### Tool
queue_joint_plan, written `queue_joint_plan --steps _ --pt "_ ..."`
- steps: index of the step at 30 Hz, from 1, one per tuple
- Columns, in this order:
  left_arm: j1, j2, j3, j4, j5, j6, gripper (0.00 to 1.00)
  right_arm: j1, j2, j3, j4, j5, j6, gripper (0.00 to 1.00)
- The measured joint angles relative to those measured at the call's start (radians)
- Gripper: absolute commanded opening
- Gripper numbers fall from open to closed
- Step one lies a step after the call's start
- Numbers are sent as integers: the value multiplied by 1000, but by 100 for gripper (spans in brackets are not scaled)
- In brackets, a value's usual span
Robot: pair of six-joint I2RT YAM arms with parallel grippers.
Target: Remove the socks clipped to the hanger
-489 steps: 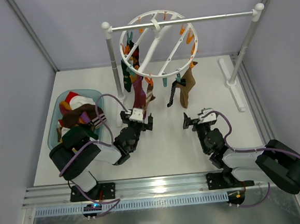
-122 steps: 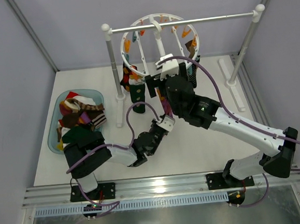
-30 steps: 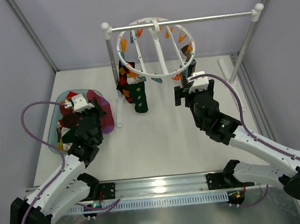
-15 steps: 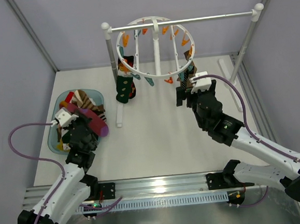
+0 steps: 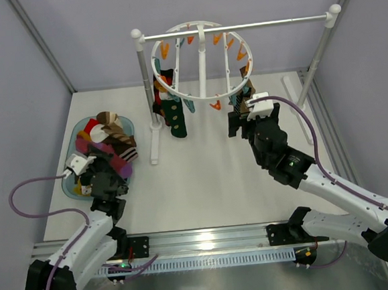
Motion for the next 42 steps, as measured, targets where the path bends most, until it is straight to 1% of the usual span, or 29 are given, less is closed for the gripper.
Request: queue_joint_plan --steps 4,6,8,11,12,13,14,15,16,18,24,28,30,37,42 --pt "0 141 -5 106 -14 8 0 -2 11 0 0 0 0 100" --pt "0 237 -7 148 -12 15 0 -2 18 0 0 0 0 100" --pt "0 304 -5 151 -9 16 0 -2 22 0 -1 0 0 100" --pt "0 354 10 138 -2 9 0 -2 23 0 -1 0 0 100" --pt "0 358 14 137 2 2 5 -2 23 0 0 0 0 100" --pt "0 359 15 137 5 -4 15 -2 23 0 -1 0 0 100" --pt "0 356 15 137 6 -10 30 -2 23 0 -1 0 0 99" --pt "0 352 15 129 9 -16 68 -2 23 0 -1 0 0 100" --pt "0 345 15 119 14 -23 82 -2 23 0 -1 0 0 100" --pt "0 334 16 110 20 -35 99 -2 23 0 -1 0 0 100" --pt "0 322 46 48 24 -59 100 -2 24 0 -1 0 7 100" --pt "-14 322 61 43 18 -55 100 -2 26 0 -2 0 19 100" --pt "-46 320 62 44 3 -32 100 -2 26 0 -2 0 20 100" --pt "-210 272 62 87 -49 85 100 -2 26 0 -2 0 23 100" --pt "-233 258 62 121 -76 130 100 -2 26 0 -2 0 23 100"
